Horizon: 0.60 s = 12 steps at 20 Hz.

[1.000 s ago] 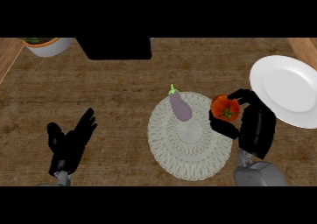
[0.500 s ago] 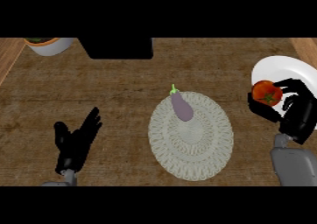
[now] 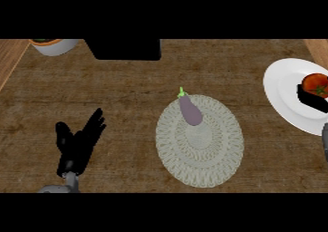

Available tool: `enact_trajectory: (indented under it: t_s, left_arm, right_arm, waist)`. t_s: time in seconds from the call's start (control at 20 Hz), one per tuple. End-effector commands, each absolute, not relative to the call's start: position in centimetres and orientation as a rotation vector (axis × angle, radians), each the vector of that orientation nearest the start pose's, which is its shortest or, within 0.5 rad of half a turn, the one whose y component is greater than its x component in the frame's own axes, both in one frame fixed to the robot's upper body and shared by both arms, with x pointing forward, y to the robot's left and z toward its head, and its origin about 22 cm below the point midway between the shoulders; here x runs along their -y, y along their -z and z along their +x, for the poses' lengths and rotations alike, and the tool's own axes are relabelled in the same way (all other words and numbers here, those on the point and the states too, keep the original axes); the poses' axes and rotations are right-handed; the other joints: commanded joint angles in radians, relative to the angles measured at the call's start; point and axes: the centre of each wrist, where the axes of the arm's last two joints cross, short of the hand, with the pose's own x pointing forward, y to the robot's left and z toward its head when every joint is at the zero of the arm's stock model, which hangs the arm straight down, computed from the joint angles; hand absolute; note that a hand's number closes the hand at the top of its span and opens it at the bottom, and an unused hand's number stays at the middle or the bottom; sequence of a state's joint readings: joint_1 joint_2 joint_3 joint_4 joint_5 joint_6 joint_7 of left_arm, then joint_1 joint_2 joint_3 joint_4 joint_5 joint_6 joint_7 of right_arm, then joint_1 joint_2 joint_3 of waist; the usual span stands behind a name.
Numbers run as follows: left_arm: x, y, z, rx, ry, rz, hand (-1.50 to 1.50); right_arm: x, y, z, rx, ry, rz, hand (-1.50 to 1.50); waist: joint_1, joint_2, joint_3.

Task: Pick the tomato from the placemat and place it in the plate

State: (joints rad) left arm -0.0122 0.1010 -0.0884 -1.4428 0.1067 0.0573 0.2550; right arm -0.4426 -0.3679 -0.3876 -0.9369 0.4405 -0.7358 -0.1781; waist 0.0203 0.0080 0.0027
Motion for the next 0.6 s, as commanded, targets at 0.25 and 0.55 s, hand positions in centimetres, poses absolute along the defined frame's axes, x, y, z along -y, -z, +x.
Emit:
enact_trajectory:
  t_s: [0.25, 0.55]
  left_arm:
    - [-22.7, 3.0, 22.8, 1.19, 0.047, -0.028, 0.0]
    - [-22.6, 2.0, 25.2, 1.226, 0.075, -0.048, 0.0]
  right_arm:
    - [45.8, -3.4, 33.6, 1.518, 0.182, -1.384, 1.5]
    - [48.0, -2.4, 32.1, 1.178, -0.017, -1.26, -1.5]
  waist:
    - [0.026, 0.008, 0.002]
    - [0.062, 0.03, 0.004]
